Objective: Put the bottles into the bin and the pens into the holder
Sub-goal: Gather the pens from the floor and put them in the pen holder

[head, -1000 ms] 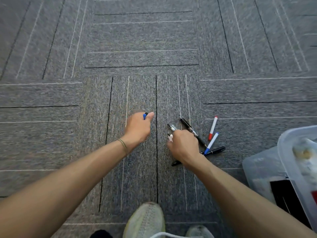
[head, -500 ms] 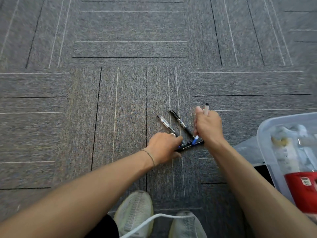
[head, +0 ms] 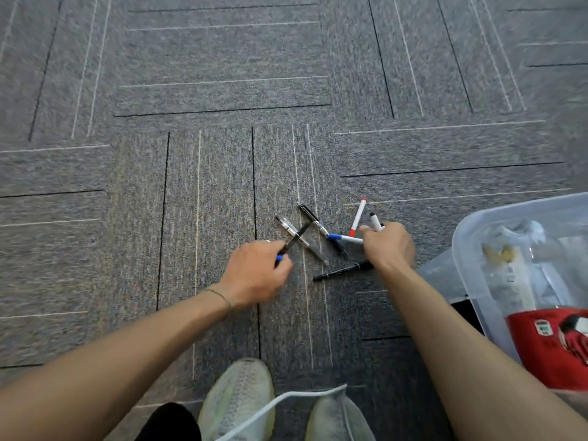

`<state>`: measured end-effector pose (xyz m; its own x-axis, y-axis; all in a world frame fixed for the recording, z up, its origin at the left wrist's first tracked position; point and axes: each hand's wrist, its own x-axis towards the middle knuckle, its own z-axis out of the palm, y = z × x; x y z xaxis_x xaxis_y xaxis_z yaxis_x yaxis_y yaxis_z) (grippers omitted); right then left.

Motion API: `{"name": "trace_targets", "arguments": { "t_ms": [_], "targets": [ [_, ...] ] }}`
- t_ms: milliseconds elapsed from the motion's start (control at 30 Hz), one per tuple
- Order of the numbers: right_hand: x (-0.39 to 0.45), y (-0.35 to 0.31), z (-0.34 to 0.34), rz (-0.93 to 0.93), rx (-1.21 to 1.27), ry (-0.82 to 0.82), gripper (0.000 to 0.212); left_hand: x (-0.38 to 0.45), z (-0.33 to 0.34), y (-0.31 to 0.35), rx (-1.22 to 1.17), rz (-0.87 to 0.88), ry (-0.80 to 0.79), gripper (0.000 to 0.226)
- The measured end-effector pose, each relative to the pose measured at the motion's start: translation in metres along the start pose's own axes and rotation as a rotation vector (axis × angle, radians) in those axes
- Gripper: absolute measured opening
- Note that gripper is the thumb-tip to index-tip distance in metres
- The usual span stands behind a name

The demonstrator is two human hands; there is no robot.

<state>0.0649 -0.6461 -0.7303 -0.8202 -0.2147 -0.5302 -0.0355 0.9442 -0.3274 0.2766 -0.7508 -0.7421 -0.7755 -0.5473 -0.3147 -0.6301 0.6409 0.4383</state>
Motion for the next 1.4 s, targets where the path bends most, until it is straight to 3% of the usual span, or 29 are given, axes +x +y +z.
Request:
{"name": "trace_targets", "arguments": {
  "t_ms": [133, 233, 367, 533, 633, 800, 900, 1200, 1267, 1400],
  "targets": [
    [0.010, -0.014, -0.004, 0.014, 0.049, 0.024, 0.030, -0.003, -0.006, -0.007, -0.042, -0.163, 0.014, 0.053],
    [0.007, -0.017, -0.008, -0.070, -0.038, 0.044, 0.015, -0.001, -0.002, -0.008, -0.226, -0.307, 0.001, 0.050],
    [-0.007, -0.007, 0.002, -0.218, -0.246, 0.017, 0.012, 0.004, -0.003, -0.001, -0.407, -0.403, -0.006, 0.039],
    [-0.006, -0.002, 0.009, -0.292, -0.418, 0.027, 0.020, 0.017, -0.003, 0.001, -0.401, -0.313, 0.026, 0.020],
    [-0.004, -0.003, 0.010, -0.330, -0.433, 0.044, 0.023, 0.023, -0.006, 0.002, -0.241, -0.213, 0.022, 0.007],
    [-0.005, -0.007, 0.014, -0.370, -0.426, 0.043, 0.020, 0.029, -0.009, 0.017, 0.070, 0.026, -0.053, 0.032],
    [-0.009, -0.013, 0.007, -0.268, -0.164, 0.046, 0.017, 0.037, -0.004, 0.021, 0.221, 0.119, -0.091, 0.031],
    [0.005, -0.045, -0.017, -0.050, 0.209, 0.098, 0.039, 0.046, 0.000, 0.033, 0.440, 0.154, -0.114, 0.004],
    [0.013, -0.058, -0.021, -0.062, 0.173, 0.101, 0.037, 0.045, 0.000, 0.030, 0.437, 0.162, -0.102, 0.011],
    [0.031, -0.065, -0.015, -0.067, 0.094, 0.041, 0.034, 0.037, -0.003, 0.026, 0.127, 0.003, -0.013, 0.024]
  ]
}}
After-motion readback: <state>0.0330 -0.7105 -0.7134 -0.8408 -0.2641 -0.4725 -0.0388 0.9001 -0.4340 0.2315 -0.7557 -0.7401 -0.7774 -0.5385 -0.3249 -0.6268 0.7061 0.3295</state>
